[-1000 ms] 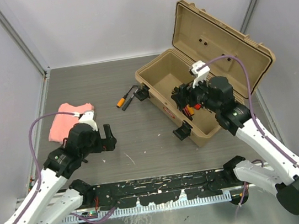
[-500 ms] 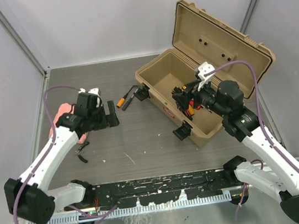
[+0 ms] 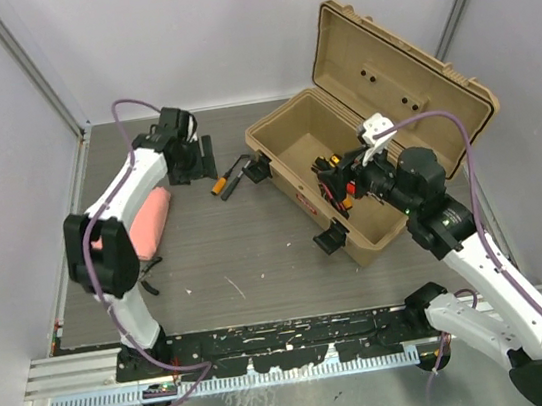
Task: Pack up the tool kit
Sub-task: Pick up the screwdriver from the center of the board.
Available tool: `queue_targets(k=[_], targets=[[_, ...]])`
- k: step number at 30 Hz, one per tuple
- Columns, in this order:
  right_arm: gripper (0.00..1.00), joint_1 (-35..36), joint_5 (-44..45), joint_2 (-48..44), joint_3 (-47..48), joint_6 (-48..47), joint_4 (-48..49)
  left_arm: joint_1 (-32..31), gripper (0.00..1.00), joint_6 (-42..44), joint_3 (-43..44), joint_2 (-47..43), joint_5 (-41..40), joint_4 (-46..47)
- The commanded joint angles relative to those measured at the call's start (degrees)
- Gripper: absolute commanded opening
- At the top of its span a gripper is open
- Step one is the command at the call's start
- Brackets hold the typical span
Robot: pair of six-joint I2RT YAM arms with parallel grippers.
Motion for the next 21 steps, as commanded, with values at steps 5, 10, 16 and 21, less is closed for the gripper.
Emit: queue_targets(k=[5, 10, 16, 21], targets=[[0.80, 0.1, 3.4, -1.8, 4.2, 0.4, -2.4, 0.1, 0.67, 6.8, 16.2, 15.2, 2.5, -8.2], [0.80, 0.0, 3.8, -4.2, 3.0, 0.0, -5.7, 0.0, 0.62, 6.9, 17.1, 19.6, 5.2, -5.9], [0.80, 0.1, 4.5, -6.3, 2.1, 0.0, -6.0, 0.0, 0.56, 6.7, 19.6, 23.3, 4.9, -5.8], [0.80, 0.1, 3.5, -5.7, 2.4, 0.0, -6.7, 0.1, 0.54, 7.9, 22.7, 24.3, 3.2, -8.2]])
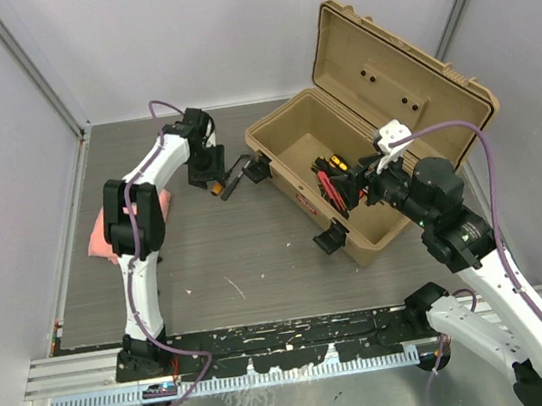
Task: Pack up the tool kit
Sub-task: Pick up the screwdriver from the center of the board.
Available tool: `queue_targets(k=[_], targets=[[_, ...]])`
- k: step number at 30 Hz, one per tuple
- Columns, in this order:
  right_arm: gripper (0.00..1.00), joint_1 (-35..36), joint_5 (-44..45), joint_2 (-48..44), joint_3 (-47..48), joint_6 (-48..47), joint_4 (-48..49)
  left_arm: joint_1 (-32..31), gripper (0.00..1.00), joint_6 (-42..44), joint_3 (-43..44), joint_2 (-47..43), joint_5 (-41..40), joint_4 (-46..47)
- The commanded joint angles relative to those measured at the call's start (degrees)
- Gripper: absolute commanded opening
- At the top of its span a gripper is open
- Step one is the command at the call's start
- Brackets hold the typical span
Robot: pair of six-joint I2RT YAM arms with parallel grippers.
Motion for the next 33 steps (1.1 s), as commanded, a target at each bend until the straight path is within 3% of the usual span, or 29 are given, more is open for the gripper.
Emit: queue_targets(k=[1, 8, 16, 33], targets=[[0.80, 0.0, -0.1, 0.3, 0.9, -0.1, 0.9, 0.1, 0.54, 2.2, 4.9, -0.1, -0.9, -2.2], [0.80, 0.1, -0.3, 1.0, 0.7, 1.2, 1.1, 0.1, 0.50, 3.0, 8.9, 4.2, 0.8, -7.0], [0.80, 0.1, -1.1, 2.5, 1.1, 3.3, 1.5, 0.0, 0.42, 2.2, 6.2, 5.4, 1.4, -4.9], [0.80, 0.0, -1.5, 2.2, 0.5, 5.6, 1.6, 0.3, 0.40, 1.9, 4.4, 7.6, 3.9, -3.5]])
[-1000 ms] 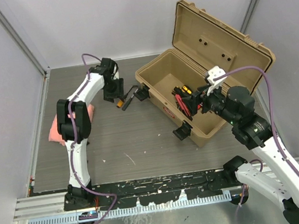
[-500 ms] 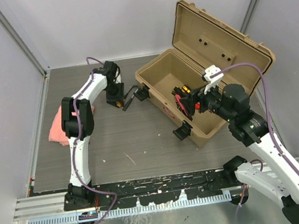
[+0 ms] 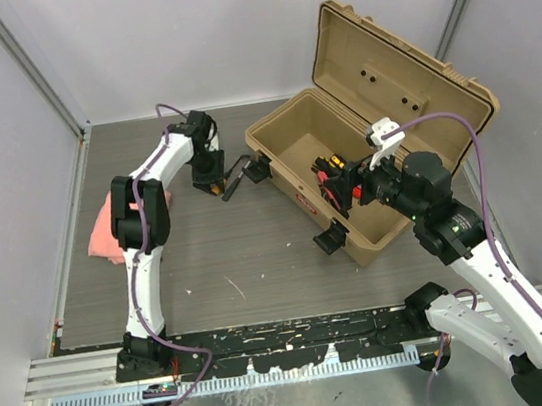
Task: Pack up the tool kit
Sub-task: Pick up the screwdriver from the center of the board.
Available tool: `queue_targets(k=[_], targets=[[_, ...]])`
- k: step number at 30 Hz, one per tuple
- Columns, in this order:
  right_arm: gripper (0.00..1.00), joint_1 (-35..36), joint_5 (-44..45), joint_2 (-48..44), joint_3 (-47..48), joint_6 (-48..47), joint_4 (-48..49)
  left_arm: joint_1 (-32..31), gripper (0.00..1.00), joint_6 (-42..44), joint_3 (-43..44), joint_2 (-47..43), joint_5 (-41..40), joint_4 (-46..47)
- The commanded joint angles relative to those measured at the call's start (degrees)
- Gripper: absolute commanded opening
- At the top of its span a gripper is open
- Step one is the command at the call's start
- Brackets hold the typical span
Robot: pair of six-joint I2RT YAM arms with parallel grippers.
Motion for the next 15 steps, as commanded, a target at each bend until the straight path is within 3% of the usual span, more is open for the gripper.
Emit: queue_targets(k=[1, 5, 15], targets=[[0.80, 0.0, 0.3, -0.9, 0.5, 0.8, 1.8, 0.3, 0.39, 0.6, -1.4, 2.1, 2.8, 0.8], [0.80, 0.1, 0.8, -0.8, -0.1, 1.5, 1.8, 0.2, 0.35, 1.3, -4.3, 1.0, 3.2, 1.4], [0.80, 0.1, -0.5, 1.3, 0.9, 4.6, 2.0, 1.5, 0.03, -0.7, -18.5, -7.9, 3.4, 9.6]])
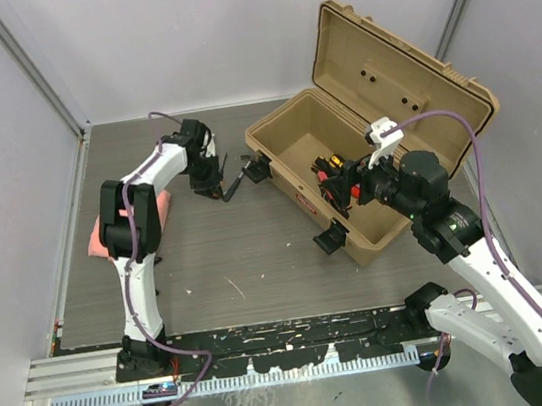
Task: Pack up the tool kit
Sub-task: Pick up the screwdriver from the center of the board.
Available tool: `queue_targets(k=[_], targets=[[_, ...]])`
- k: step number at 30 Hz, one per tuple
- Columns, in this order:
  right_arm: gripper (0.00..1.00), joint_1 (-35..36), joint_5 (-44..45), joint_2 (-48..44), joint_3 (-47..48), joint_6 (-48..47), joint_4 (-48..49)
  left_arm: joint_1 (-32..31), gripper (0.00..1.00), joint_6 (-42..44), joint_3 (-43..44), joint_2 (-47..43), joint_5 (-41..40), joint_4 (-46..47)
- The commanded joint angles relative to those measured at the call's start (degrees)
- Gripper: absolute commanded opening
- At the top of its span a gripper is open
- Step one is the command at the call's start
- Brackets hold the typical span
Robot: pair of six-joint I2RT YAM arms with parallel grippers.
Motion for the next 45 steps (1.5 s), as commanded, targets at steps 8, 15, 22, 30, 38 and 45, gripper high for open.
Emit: queue_targets(k=[8, 15, 22, 30, 38, 45], targets=[[0.80, 0.0, -2.8, 2.0, -0.4, 7.9, 5.8, 1.2, 0.00, -7.7, -24.9, -15.5, 3.8, 14.9], [0.80, 0.0, -3.7, 2.4, -0.6, 10.1, 7.0, 1.2, 0.00, -13.0, -39.6, -31.0, 5.1, 24.6], [0.81, 0.1, -7.2, 2.0, -4.3, 17.8, 14.9, 1.1, 0.00, -16.0, -49.0, -43.9, 6.2, 29.3], [0.79, 0.1, -15.6, 5.6, -6.2, 25.0, 23.6, 1.1, 0.00, -20.6, -58.4, -62.4, 11.7, 33.6], [0.77, 2.2, -19.3, 10.6, -6.2, 29.8, 28.9, 1.2, 0.00, -22.6, -62.0, -77.4, 16.7, 31.3], [0.76, 8.5, -17.3, 14.0, -5.5, 28.8, 31.8, 1.1, 0.00, -27.8, -67.0, -86.6, 20.7, 32.5]])
